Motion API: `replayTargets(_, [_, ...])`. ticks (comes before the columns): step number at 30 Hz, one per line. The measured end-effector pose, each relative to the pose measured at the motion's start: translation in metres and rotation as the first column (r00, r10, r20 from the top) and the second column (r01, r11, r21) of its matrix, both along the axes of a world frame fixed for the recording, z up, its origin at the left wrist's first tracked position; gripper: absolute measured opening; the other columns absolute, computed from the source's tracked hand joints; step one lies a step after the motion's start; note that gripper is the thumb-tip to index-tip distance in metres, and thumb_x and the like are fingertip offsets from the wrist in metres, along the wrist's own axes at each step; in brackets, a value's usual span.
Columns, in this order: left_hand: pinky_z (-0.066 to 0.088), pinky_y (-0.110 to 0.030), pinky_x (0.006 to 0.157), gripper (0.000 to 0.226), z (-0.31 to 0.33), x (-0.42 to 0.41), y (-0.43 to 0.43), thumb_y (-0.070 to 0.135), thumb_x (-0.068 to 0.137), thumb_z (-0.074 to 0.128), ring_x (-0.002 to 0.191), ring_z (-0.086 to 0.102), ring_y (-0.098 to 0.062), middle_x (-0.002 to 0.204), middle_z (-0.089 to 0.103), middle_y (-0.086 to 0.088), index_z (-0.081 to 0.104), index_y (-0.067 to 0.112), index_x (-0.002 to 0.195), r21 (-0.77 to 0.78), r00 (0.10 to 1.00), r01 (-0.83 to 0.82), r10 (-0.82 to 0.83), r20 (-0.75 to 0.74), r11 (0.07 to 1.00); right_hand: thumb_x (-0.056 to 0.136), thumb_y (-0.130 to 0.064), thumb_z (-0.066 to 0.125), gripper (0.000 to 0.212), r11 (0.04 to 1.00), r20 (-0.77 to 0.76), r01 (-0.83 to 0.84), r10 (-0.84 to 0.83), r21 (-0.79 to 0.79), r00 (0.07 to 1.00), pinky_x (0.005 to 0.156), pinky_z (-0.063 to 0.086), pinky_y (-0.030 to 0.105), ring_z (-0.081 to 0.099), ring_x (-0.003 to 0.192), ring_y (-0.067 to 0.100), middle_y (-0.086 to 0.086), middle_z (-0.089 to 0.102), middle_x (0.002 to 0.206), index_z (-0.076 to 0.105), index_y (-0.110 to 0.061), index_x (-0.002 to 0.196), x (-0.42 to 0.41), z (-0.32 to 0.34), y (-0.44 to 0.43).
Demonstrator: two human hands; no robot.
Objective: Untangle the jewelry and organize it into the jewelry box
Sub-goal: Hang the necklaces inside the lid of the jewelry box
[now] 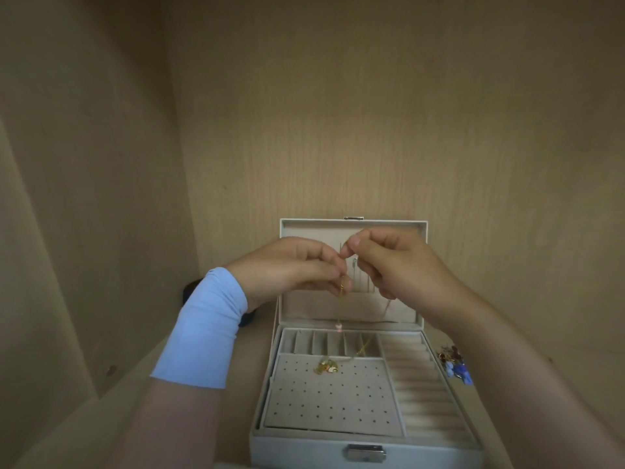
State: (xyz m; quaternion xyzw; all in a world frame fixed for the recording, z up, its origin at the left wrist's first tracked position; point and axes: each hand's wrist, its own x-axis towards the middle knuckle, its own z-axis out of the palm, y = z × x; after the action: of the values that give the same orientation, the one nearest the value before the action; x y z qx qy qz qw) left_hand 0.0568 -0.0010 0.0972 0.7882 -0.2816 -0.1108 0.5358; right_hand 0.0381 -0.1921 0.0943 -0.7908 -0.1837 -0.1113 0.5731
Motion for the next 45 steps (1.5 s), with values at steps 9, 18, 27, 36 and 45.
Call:
replayTargets(9, [0.056, -0.042, 0.092, 0.017, -0.004, 0.006, 0.015, 0.019, 0.094, 0.062, 0.054, 0.050, -0.013, 0.055, 0.040, 0.000, 0.067, 0.007, 0.106, -0.026, 0.989, -0.097, 0.094, -0.111, 0.995, 0.098, -0.022, 0.057, 0.022, 0.978, -0.050, -0.027, 0.017, -0.209, 0.999, 0.045, 0.033, 0.012, 0.040, 0.043, 0.001, -0.014, 0.046, 0.049, 0.071, -0.012, 0.084, 0.010, -0.005, 0.015])
replayTargets(18, [0.048, -0.025, 0.047, 0.017, -0.016, 0.028, 0.044, 0.019, 0.092, 0.062, 0.046, 0.045, -0.012, 0.055, 0.048, 0.001, 0.068, 0.009, 0.080, -0.114, 0.833, -0.547, 0.553, 0.021, 0.829, 0.093, -0.028, 0.064, 0.019, 0.915, 0.083, 0.202, -0.185, -0.350, 0.979, 0.062, 0.044, 0.015, 0.061, 0.068, 0.004, -0.008, 0.069, 0.073, 0.074, -0.019, 0.080, 0.046, -0.008, 0.043])
replayTargets(27, [0.049, -0.022, 0.051, 0.030, -0.037, 0.046, 0.032, 0.035, 0.085, 0.063, 0.034, 0.051, -0.016, 0.055, 0.058, -0.003, 0.061, 0.012, 0.067, -0.133, 0.618, -0.766, 0.778, 0.118, 0.629, 0.081, -0.022, 0.074, 0.012, 0.841, 0.214, 0.536, -0.511, -0.074, 0.832, 0.054, 0.038, 0.012, 0.059, 0.064, 0.000, -0.012, 0.067, 0.066, 0.071, -0.021, 0.069, 0.079, -0.018, 0.085])
replayTargets(36, [0.060, -0.033, 0.057, 0.027, -0.040, 0.045, 0.030, 0.029, 0.089, 0.061, 0.042, 0.053, -0.016, 0.056, 0.065, 0.000, 0.066, 0.010, 0.072, -0.013, 0.740, -0.672, 0.672, 0.015, 0.740, 0.082, -0.016, 0.069, 0.013, 0.794, 0.248, 0.566, -0.516, -0.222, 0.820, 0.052, 0.033, 0.007, 0.062, 0.072, 0.007, -0.009, 0.068, 0.074, 0.069, -0.021, 0.069, 0.085, -0.029, 0.085])
replayTargets(45, [0.059, -0.033, 0.078, 0.017, -0.015, 0.018, 0.041, 0.019, 0.101, 0.050, 0.082, 0.071, -0.022, 0.092, 0.072, -0.010, 0.063, 0.009, 0.106, 0.182, 0.945, -0.189, 0.229, -0.232, 0.965, 0.096, -0.034, 0.056, 0.039, 0.966, -0.278, 0.248, -0.259, -0.075, 0.925, 0.048, 0.051, 0.028, 0.061, 0.048, 0.021, 0.007, 0.074, 0.067, 0.074, -0.002, 0.081, 0.038, -0.032, 0.073])
